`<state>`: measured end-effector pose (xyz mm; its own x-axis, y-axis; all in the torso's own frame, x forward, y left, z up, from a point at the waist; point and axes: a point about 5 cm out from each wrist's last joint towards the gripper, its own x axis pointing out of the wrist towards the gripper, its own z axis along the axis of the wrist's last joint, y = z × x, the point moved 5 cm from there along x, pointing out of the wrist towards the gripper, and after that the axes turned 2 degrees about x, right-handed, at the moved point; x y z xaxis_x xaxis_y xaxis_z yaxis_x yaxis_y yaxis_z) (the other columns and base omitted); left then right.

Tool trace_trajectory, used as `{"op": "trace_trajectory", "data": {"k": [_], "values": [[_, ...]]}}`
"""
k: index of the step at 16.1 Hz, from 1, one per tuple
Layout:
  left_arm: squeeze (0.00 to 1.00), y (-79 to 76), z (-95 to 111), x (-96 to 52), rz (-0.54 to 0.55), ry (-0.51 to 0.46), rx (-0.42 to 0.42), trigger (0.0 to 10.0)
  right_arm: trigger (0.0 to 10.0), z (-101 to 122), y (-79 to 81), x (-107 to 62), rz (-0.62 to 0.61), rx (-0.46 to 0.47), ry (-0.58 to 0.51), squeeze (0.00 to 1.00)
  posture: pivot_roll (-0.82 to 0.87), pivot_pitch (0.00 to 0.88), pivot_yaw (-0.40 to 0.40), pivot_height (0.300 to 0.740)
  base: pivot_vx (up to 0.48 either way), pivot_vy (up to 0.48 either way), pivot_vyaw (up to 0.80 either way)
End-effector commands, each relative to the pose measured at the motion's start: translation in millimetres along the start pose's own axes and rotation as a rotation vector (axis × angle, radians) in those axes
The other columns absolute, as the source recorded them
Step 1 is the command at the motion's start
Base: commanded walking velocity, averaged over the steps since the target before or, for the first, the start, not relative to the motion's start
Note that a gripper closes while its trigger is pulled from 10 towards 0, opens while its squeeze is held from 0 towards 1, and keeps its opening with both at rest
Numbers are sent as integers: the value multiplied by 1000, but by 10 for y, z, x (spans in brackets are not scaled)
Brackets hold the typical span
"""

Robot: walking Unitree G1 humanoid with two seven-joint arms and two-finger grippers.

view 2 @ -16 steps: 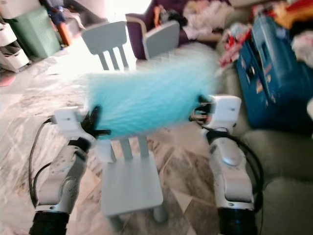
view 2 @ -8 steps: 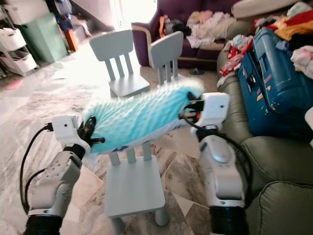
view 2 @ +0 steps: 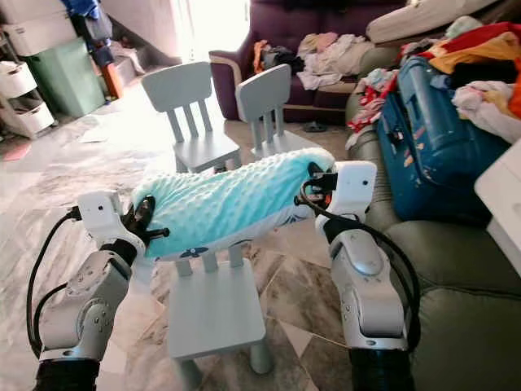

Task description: Move the pillow to the sofa

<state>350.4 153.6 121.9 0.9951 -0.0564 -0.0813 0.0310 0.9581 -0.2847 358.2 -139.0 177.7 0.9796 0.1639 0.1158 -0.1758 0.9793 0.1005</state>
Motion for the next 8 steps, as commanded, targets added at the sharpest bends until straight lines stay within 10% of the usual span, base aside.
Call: {"op": "trace_trajectory", "data": {"k": [1, 8], "values": [[0, 9, 64, -7, 8, -14, -23, 10000, 10000, 113, 28, -13, 8, 2, -31, 0, -157, 0, 28, 740, 0, 0, 0], [0, -10, 17, -44, 9, 10, -51, 10000, 10000, 83, 19, -53, 12, -13, 1, 0, -166, 0, 20, 740, 0, 0, -695]]}}
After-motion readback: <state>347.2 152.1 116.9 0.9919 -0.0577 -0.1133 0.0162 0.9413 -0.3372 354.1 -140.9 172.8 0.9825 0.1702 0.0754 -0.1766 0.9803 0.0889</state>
